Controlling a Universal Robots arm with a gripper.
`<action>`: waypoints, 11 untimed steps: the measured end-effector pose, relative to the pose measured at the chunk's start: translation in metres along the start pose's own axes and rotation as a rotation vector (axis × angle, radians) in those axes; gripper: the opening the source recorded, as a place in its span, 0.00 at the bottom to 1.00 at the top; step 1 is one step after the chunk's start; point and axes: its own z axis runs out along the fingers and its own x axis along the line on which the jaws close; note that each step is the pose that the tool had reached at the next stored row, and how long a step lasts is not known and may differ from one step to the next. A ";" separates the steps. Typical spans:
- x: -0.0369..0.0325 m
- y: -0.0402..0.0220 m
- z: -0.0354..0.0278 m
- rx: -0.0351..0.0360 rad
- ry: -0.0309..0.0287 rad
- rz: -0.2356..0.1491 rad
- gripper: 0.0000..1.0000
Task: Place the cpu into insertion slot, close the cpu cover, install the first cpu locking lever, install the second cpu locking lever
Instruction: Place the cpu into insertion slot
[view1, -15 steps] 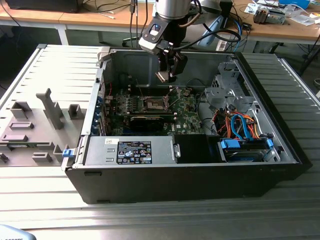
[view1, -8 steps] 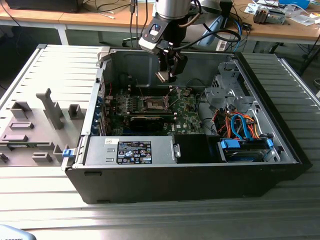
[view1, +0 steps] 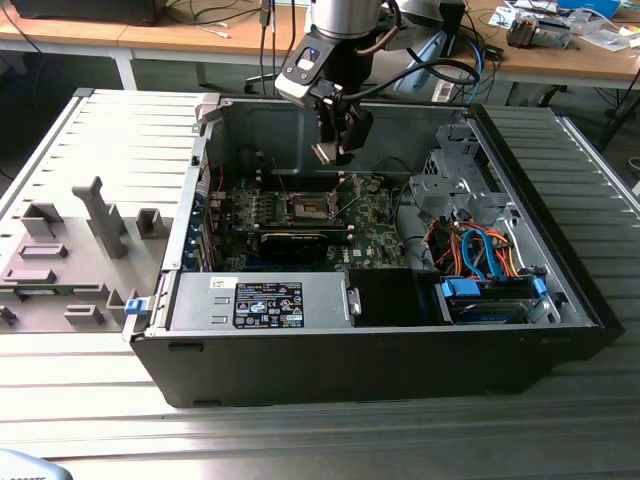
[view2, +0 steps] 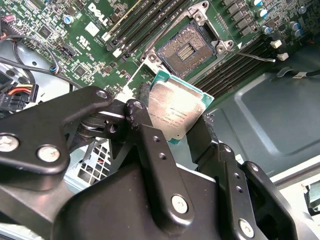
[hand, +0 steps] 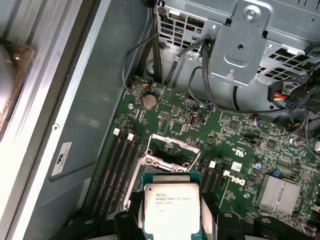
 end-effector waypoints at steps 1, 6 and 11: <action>0.0000 0.0000 0.0000 0.0000 0.0000 0.000 0.55; 0.0000 0.0000 0.0001 -0.0002 -0.0004 0.009 0.55; 0.0000 0.0000 0.0002 -0.0003 -0.0005 0.011 0.55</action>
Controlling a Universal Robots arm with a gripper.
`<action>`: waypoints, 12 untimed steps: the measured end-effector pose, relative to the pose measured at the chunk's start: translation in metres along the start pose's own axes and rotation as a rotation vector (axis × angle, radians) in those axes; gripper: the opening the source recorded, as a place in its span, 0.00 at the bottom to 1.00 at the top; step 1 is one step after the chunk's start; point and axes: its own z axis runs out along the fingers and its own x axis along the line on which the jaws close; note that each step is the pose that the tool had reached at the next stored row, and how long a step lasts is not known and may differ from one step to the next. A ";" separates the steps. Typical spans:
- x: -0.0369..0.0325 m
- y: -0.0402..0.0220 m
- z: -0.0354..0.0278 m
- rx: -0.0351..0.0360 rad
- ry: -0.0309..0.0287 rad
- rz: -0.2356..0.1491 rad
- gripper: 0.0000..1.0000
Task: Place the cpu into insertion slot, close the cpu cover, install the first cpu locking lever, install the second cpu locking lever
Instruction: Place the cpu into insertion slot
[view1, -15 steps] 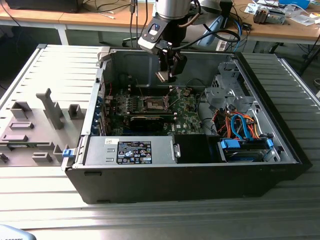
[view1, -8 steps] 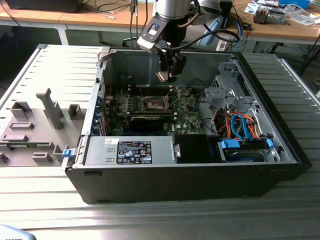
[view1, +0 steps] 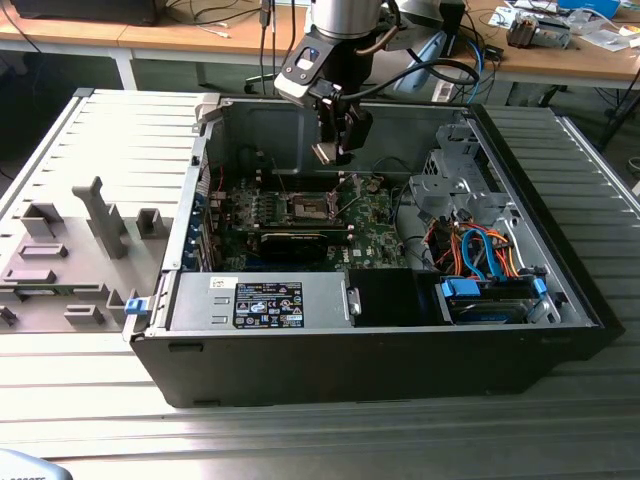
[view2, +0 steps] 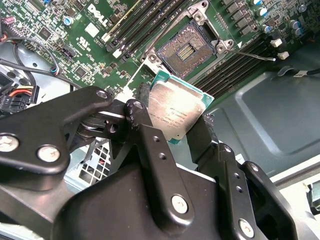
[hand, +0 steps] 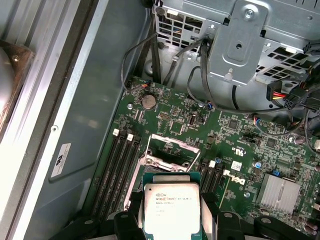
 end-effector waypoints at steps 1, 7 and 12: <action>0.0000 0.0000 0.0000 0.0000 0.0000 0.000 0.55; 0.0000 0.0000 0.0006 -0.0001 -0.0002 0.004 0.55; 0.0000 -0.0001 0.0011 0.0003 -0.0014 0.005 0.55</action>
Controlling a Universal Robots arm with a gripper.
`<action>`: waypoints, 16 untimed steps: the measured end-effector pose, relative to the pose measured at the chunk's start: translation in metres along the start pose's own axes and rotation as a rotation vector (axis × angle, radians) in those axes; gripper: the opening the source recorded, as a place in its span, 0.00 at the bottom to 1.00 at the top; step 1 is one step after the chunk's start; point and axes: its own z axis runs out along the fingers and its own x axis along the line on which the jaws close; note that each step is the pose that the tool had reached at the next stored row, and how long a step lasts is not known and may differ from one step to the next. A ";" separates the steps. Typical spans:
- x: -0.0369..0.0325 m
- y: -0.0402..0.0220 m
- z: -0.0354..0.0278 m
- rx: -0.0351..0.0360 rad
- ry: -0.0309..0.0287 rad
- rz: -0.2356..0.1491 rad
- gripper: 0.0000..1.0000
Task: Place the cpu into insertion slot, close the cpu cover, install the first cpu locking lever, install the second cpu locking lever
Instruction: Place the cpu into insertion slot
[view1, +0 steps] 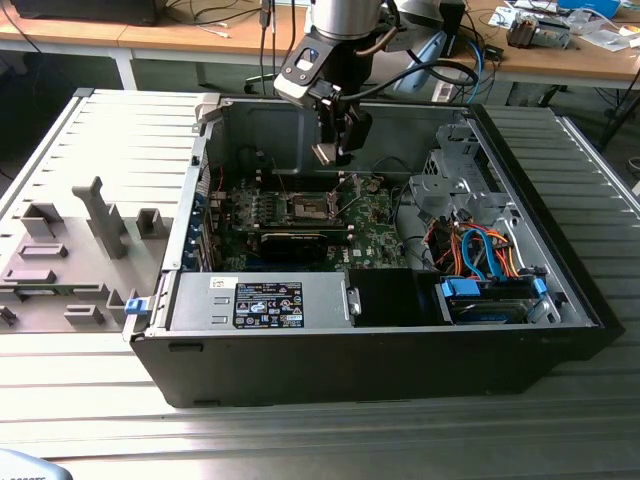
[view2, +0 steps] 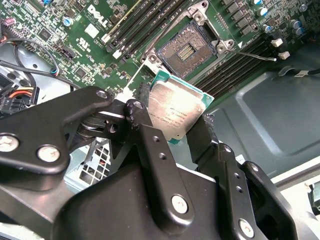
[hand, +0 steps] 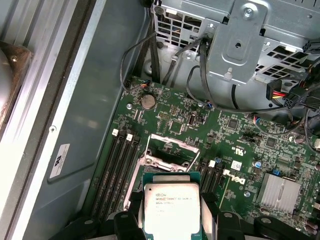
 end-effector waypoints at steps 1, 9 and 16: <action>0.0000 0.0000 0.0000 0.0000 0.0000 0.000 0.55; 0.0000 0.0000 0.0000 -0.0001 -0.0003 0.005 0.55; 0.0001 -0.0002 0.0000 0.0000 -0.0006 0.006 0.55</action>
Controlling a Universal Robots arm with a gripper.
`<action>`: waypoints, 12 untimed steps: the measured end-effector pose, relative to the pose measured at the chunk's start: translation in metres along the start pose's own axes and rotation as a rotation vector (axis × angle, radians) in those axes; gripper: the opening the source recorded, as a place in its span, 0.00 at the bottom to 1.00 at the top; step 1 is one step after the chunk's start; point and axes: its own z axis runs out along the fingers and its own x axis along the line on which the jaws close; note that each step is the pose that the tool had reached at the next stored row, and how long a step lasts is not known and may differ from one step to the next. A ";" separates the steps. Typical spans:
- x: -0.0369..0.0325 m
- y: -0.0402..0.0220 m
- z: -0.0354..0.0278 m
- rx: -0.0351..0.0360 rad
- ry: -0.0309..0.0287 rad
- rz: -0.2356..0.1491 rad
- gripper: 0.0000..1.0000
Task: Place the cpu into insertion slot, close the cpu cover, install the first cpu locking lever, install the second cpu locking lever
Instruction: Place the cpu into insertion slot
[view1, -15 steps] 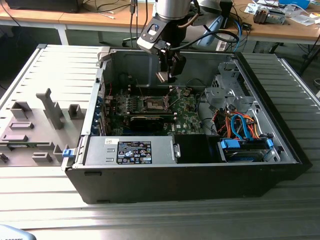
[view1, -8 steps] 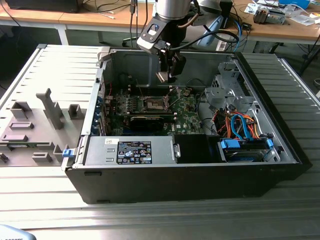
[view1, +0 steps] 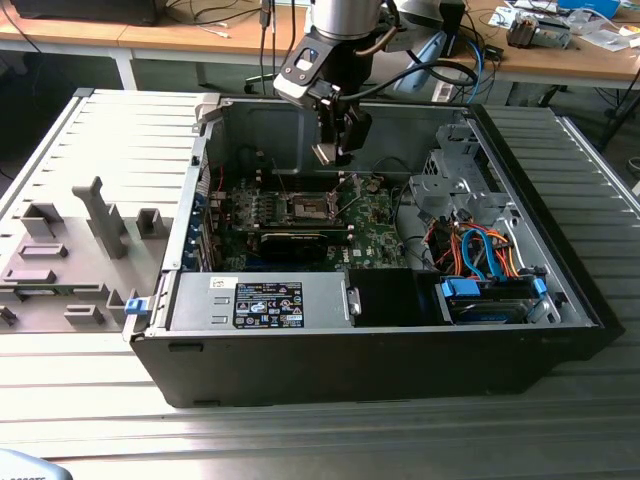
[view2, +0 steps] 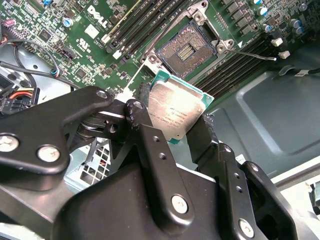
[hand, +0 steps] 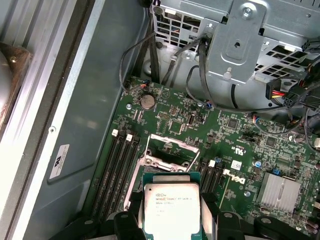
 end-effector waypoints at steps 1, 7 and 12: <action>0.0000 -0.0001 0.0000 0.0000 0.0000 0.001 0.55; 0.0002 -0.0006 -0.0001 -0.0001 -0.0004 0.006 0.55; 0.0002 -0.0006 0.0000 -0.0001 -0.0011 0.013 0.55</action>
